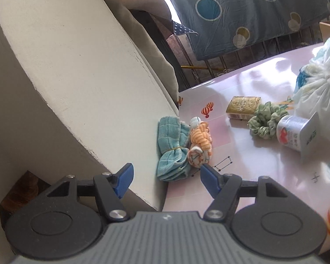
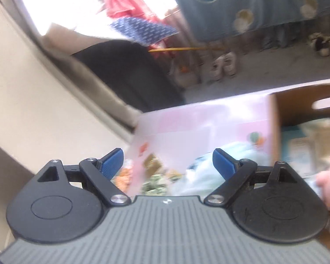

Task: Organize soft objects
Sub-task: 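Move the right gripper back to the table above the teal towel bundle, then close the right gripper on the teal towel bundle and lift it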

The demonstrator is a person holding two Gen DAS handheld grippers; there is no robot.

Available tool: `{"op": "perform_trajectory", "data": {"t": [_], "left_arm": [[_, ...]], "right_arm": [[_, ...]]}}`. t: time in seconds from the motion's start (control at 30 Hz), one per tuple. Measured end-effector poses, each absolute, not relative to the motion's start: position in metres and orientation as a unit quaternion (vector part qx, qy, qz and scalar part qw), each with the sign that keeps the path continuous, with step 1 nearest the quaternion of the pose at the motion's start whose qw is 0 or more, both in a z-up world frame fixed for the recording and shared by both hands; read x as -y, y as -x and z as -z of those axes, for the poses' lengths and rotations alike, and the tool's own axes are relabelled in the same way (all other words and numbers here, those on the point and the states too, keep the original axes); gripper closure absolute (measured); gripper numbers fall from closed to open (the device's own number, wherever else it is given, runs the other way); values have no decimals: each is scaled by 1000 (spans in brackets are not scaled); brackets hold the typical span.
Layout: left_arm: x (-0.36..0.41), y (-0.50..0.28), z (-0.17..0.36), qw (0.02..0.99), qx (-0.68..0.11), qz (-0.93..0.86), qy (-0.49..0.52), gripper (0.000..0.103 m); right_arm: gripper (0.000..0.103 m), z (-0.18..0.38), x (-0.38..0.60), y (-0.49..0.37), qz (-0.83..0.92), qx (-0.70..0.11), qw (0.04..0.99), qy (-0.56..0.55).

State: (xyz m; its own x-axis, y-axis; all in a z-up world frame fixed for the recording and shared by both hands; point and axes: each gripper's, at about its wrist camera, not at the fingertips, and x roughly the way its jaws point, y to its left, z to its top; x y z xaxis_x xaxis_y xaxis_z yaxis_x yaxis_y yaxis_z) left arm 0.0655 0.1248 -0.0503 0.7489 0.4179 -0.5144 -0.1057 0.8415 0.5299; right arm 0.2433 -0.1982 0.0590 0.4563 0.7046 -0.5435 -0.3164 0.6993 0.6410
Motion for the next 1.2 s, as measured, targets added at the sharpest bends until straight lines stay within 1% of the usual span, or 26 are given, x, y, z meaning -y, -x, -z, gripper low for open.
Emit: {"op": "perform_trajectory", "data": {"t": [0.07,0.13,0.17,0.23,0.33,0.43,0.6,0.67,0.8,0.87,0.9,0.97,1.03,1.07,1.1,1.2], "left_arm": [[-128,-74,58,897,-326,-144,-262,34],[-132,-83,65,891,-331,-137,-280,34],[-134,-89,71,887,-336,-135,-288,34],[-137,-100,79,880,-345,-130,-298,37],[-141,-113,92,873,-356,-126,-308,37],[-145,-124,104,868,-364,-122,-315,37],[-151,-140,126,856,-378,-123,-332,44],[-153,-145,131,853,-383,-124,-333,50],[-157,-152,139,849,-388,-124,-335,58],[-158,-152,141,848,-393,-126,-334,67],[-159,-153,142,847,-395,-128,-333,70],[-160,-155,144,847,-396,-132,-329,84],[-162,-156,144,848,-397,-135,-323,94],[-163,-155,142,851,-395,-134,-320,96],[-163,-155,141,852,-393,-135,-318,96],[-162,-149,134,858,-381,-140,-313,98]], "right_arm": [[17,-47,142,-262,-356,-453,775,-260],[24,-31,89,-279,-384,-484,735,-278],[26,-23,63,-286,-394,-496,721,-281],[32,-5,8,-301,-403,-518,702,-277],[36,26,-51,-323,-403,-544,682,-275],[35,50,-89,-343,-395,-544,694,-257],[33,83,-123,-367,-405,-538,702,-232],[30,93,-131,-370,-411,-538,703,-218],[30,113,-140,-374,-419,-544,696,-211],[30,122,-141,-374,-425,-549,686,-218],[31,125,-141,-373,-428,-550,682,-219],[38,129,-145,-372,-431,-551,682,-215],[62,133,-147,-372,-429,-557,679,-212],[67,135,-147,-371,-427,-560,678,-210],[73,134,-147,-370,-426,-561,679,-208],[85,129,-145,-367,-428,-558,679,-210]]}}
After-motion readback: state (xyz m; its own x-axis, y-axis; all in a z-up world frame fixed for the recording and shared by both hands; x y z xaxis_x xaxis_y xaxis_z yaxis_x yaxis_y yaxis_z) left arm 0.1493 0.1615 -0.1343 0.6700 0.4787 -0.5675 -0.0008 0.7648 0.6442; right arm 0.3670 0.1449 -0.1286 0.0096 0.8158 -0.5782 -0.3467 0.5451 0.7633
